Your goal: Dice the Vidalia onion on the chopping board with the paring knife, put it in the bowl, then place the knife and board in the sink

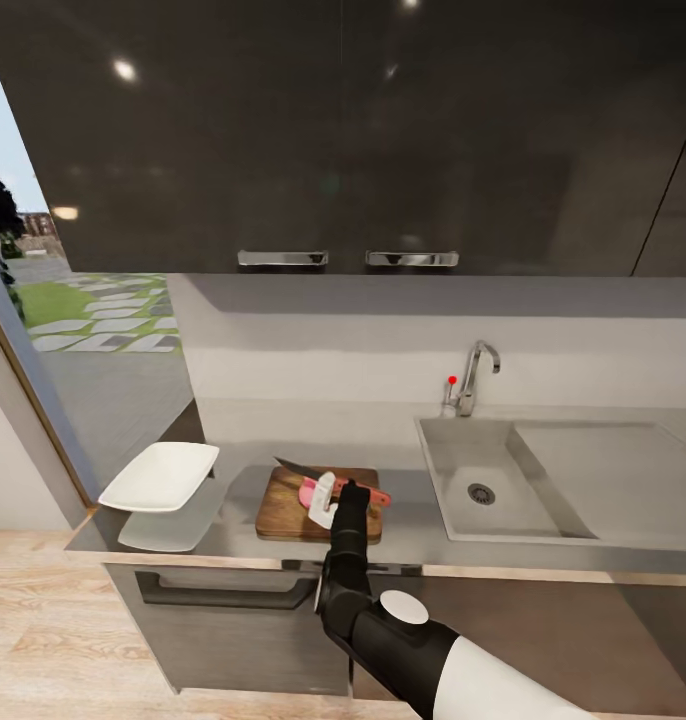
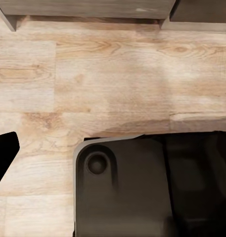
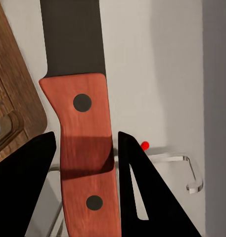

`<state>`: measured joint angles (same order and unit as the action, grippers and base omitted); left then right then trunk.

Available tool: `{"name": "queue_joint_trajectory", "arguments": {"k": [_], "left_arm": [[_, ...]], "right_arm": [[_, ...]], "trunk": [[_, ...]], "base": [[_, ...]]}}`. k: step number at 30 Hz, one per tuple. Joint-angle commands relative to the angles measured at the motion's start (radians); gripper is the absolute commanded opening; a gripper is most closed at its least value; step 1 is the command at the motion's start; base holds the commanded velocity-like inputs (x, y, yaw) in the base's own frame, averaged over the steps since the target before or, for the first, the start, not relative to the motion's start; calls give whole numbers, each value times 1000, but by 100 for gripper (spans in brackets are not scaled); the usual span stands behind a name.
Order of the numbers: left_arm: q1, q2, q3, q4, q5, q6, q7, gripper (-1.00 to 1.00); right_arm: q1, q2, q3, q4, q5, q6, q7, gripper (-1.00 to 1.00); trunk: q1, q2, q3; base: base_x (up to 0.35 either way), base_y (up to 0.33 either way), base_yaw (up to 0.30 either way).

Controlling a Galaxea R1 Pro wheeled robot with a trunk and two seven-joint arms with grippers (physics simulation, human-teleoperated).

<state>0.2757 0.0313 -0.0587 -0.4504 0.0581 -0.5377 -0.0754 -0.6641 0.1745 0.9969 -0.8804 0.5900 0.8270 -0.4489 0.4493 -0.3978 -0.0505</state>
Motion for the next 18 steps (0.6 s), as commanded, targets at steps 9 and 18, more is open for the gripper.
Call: {"name": "queue_joint_trajectory", "arguments": {"k": [9, 18], "left_arm": [[0, -2, -4, 2, 6, 0, 0, 100], [0, -2, -4, 4, 6, 0, 1, 100]], "right_arm": [[-2, 0, 3, 36, -1, 5, -3, -100], [-2, 0, 14, 49, -1, 5, -2, -100]], "trunk": [[1, -2, -2], [1, -2, -2]], "base": [[42, -4, 0], [88, -63, 0]]}}
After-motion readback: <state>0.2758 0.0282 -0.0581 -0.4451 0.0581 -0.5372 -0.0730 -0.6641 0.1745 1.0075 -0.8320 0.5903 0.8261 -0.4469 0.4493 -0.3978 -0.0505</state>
